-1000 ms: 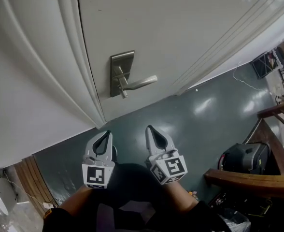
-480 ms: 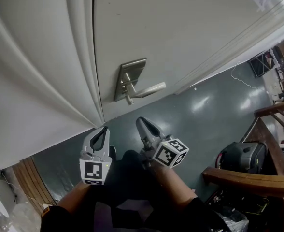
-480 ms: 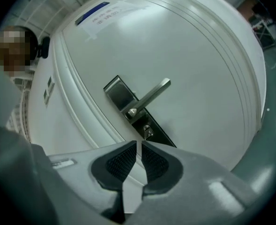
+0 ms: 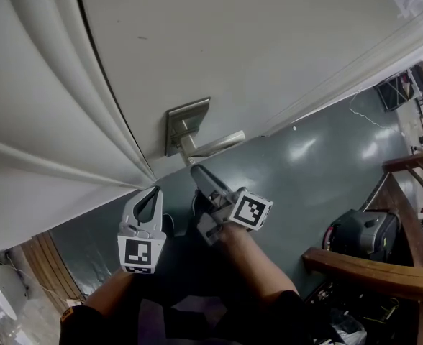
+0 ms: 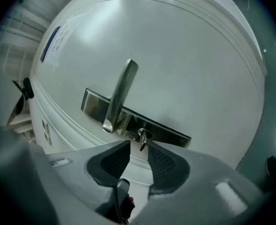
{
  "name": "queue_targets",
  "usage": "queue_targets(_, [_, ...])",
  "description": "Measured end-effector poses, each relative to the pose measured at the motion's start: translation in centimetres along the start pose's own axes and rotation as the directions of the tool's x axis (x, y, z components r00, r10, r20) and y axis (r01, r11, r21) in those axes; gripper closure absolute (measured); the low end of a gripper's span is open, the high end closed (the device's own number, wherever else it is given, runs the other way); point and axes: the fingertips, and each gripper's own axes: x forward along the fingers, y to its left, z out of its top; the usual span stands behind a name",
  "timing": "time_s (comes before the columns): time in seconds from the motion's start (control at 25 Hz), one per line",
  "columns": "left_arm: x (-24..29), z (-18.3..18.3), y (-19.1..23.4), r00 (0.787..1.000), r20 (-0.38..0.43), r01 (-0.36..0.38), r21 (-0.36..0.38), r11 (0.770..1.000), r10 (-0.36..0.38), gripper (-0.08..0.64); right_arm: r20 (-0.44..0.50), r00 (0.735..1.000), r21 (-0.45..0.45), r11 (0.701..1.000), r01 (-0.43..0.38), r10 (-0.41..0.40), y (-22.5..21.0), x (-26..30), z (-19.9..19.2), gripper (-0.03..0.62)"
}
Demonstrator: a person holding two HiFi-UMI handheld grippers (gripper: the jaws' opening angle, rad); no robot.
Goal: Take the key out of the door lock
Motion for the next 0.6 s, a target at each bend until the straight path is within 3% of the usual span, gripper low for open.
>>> queue_targets(0.16, [1.0, 0.5, 0.1, 1.000, 0.001, -0.019, -0.017, 1.000, 0.019, 0.545, -0.015, 0.999, 0.093, 0.995, -0.046, 0.048, -0.5, 1.3, 0.7, 0.491])
queue_targets(0.6, [2.4, 0.8, 0.9, 0.997, -0.024, -0.069, -0.016, 0.997, 0.069, 0.545, -0.074, 0.986, 0.218, 0.967, -0.131, 0.150, -0.7, 3.8, 0.4, 0.499])
